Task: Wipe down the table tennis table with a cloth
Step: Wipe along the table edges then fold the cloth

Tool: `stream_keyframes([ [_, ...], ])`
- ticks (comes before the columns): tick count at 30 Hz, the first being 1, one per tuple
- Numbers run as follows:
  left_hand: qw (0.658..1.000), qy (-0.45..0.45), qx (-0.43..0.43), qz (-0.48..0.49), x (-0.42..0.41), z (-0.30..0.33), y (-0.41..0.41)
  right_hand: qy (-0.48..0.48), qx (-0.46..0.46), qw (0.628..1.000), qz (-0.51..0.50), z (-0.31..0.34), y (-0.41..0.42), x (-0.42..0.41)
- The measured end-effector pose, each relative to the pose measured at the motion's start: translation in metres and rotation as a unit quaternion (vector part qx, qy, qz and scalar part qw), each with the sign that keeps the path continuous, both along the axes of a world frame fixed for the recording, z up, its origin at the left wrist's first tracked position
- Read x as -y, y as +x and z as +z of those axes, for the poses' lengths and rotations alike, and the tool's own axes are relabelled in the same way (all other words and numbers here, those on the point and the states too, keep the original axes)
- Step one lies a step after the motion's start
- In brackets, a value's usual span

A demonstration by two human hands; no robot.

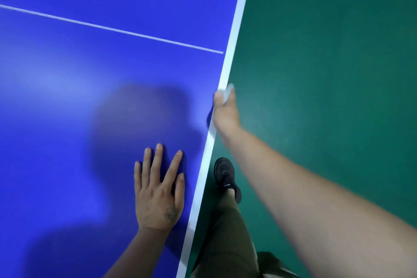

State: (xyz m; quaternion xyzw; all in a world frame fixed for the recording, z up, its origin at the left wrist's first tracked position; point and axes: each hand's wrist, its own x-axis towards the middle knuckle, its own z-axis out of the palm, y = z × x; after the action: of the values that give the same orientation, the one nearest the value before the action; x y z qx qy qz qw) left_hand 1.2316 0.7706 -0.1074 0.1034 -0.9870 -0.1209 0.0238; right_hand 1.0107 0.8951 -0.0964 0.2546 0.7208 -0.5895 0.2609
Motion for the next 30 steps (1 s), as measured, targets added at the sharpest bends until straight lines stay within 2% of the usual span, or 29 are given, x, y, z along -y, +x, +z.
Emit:
stream_keyframes([
  [4, 0.996, 0.061, -0.051, 0.049, 0.000, 0.008, -0.065, -0.016, 0.017, 1.000, 0.016, -0.005, 0.066, -0.002],
  [6, 0.991, 0.101, -0.065, 0.050, -0.004, 0.013, -0.133, -0.005, 0.044, 0.999, 0.018, -0.005, 0.087, -0.001],
  [9, 0.987, 0.128, -0.090, 0.019, -0.010, 0.013, -0.243, -0.034, 0.056, 0.997, -0.040, -0.006, 0.081, 0.007],
  [14, 0.987, 0.141, -0.076, -0.028, -0.020, 0.011, -0.379, -0.037, -0.002, 0.996, -0.082, -0.017, -0.018, 0.007],
  [17, 0.988, 0.152, -0.002, -0.038, -0.025, 0.011, -0.423, -0.009, -0.005, 0.998, -0.058, -0.017, -0.101, 0.001],
  [20, 0.985, 0.168, 0.018, -0.044, -0.028, 0.015, -0.454, 0.009, 0.002, 0.998, -0.062, -0.017, -0.165, -0.002],
  [24, 0.995, 0.078, 0.015, -0.060, -0.023, 0.010, -0.484, -0.005, 0.008, 0.999, -0.045, -0.017, -0.173, -0.002],
  [27, 0.998, -0.012, -0.007, -0.057, -0.027, 0.002, -0.500, -0.028, -0.008, 0.999, -0.026, -0.015, -0.129, -0.007],
  [30, 0.997, -0.042, -0.038, -0.054, -0.032, -0.003, -0.504, -0.046, 0.029, 0.999, -0.005, -0.014, -0.083, -0.011],
])
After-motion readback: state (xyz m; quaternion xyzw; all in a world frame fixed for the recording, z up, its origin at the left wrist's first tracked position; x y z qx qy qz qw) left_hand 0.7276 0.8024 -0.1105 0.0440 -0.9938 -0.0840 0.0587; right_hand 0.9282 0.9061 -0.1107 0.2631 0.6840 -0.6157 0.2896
